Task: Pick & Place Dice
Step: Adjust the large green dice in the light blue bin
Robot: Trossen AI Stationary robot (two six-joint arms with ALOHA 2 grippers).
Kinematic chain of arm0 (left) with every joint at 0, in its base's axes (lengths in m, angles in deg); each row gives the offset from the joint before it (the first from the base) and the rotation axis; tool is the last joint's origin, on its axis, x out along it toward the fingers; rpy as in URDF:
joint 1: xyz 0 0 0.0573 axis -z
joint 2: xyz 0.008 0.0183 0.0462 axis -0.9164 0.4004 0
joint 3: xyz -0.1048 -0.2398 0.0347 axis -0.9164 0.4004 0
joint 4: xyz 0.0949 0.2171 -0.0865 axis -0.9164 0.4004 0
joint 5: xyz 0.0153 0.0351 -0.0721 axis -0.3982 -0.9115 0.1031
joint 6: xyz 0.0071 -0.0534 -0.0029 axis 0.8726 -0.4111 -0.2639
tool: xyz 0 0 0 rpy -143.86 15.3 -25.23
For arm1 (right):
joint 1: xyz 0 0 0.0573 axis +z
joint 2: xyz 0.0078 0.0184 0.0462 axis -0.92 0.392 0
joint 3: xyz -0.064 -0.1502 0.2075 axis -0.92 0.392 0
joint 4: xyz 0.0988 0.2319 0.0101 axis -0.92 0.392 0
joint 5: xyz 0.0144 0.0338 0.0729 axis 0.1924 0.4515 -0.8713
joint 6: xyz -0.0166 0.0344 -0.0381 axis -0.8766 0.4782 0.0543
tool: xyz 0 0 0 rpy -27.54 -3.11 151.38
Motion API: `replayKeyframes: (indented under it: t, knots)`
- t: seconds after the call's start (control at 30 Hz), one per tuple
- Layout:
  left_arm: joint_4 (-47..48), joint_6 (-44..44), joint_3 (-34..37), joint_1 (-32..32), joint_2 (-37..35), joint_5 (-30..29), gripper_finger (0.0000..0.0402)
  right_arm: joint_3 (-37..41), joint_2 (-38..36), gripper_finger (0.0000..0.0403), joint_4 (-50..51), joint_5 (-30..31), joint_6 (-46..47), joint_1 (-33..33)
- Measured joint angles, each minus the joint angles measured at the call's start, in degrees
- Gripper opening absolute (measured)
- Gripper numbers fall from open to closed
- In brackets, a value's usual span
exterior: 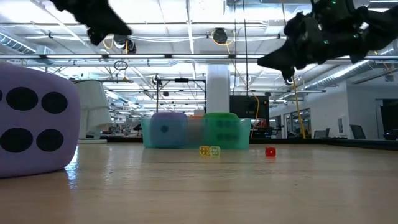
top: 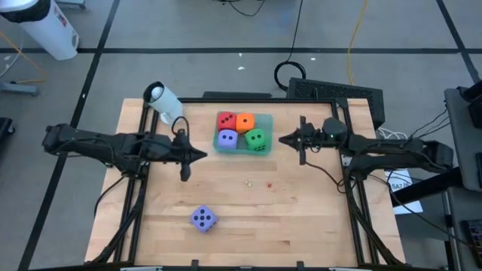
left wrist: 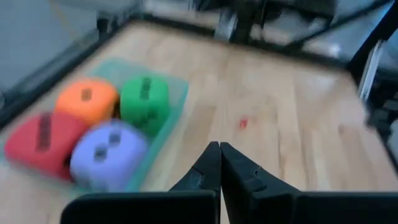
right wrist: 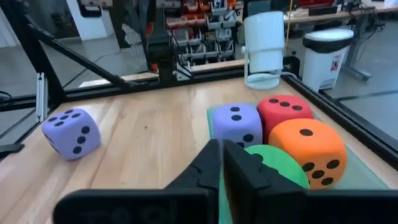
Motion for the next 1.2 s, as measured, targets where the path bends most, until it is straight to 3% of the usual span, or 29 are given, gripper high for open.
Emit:
replayKeyframes:
  t: [0.3, 0.5, 0.73, 0.93, 1.2]
  knots:
    - [9.76, -10.57, 0.02, 2.61, -0.13, -0.49, 0.0002, 3.28, -3.27, 0.0004, -0.05, -0.02, 1.33, -1.72]
    - [11.02, -10.57, 0.02, 4.74, -0.09, -2.09, 0.0003, 3.27, -3.0, 0.0003, 1.25, -0.09, 0.77, -1.95]
    - [9.77, -7.86, 0.22, 15.28, 0.4, -12.7, 0.0002, 3.27, -2.98, 0.0001, 1.81, -1.68, -0.3, -1.09]
    - [6.92, -6.38, 1.75, 25.56, 0.75, -28.18, 0.0002, 3.27, -3.63, 0.0001, 2.72, -1.63, 0.68, -1.11]
    - [8.22, -2.92, 1.72, 25.51, -12.55, -31.19, 0.0002, 3.27, -13.87, 0.0, 8.66, 1.74, 1.39, -2.61]
